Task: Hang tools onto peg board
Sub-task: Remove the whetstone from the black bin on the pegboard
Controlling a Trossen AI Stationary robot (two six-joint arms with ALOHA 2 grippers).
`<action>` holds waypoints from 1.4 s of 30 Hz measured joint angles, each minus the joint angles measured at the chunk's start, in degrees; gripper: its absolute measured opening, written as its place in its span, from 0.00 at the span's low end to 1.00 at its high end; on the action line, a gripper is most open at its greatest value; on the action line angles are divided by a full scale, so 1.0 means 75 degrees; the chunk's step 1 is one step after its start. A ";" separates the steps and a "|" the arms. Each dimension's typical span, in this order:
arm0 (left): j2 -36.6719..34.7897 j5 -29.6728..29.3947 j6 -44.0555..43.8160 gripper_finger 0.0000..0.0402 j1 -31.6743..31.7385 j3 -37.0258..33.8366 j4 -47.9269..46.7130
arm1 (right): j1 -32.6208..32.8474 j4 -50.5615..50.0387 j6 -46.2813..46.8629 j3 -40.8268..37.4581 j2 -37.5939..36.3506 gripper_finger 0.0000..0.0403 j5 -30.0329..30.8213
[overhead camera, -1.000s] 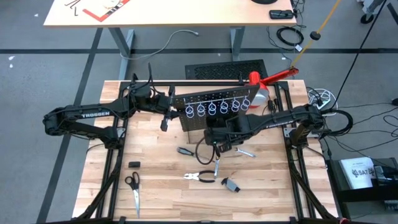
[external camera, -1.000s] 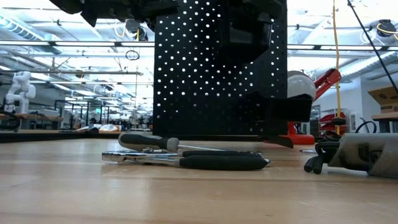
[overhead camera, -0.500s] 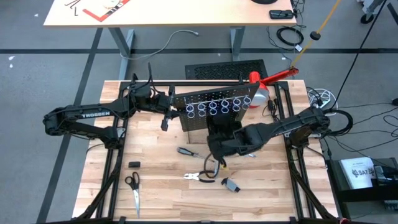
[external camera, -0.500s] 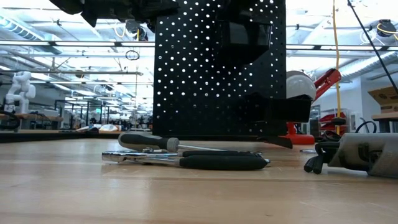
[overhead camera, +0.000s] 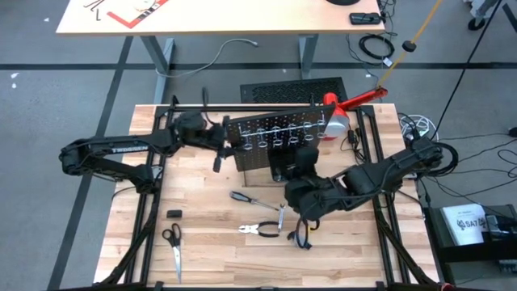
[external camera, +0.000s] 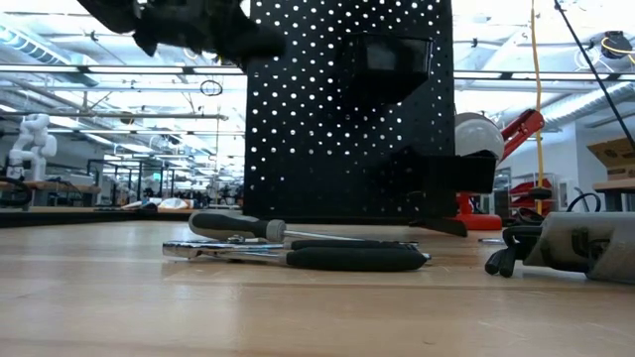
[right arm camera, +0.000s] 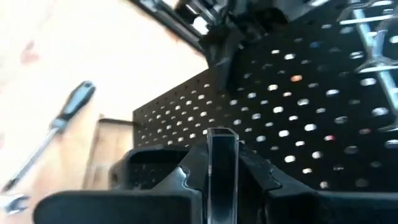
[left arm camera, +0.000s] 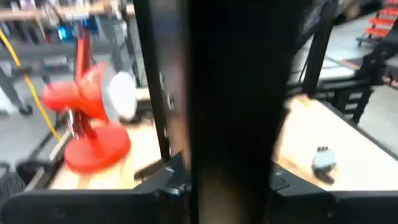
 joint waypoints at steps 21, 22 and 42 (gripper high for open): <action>-0.0757 0.0145 -0.0151 0.28 -0.0004 0.0061 0.0350 | 0.0660 -0.2351 0.3366 -0.0003 0.0018 0.09 -0.1548; -0.0867 0.0146 -0.0166 0.30 -0.0001 0.0061 0.0319 | 0.0720 -0.2467 0.3555 -0.0003 0.0018 0.09 -0.1561; -0.3306 -0.1078 -0.0210 0.47 0.0005 0.0070 -0.1037 | 0.1178 -0.2936 0.5219 -0.0009 0.1197 0.09 -0.3076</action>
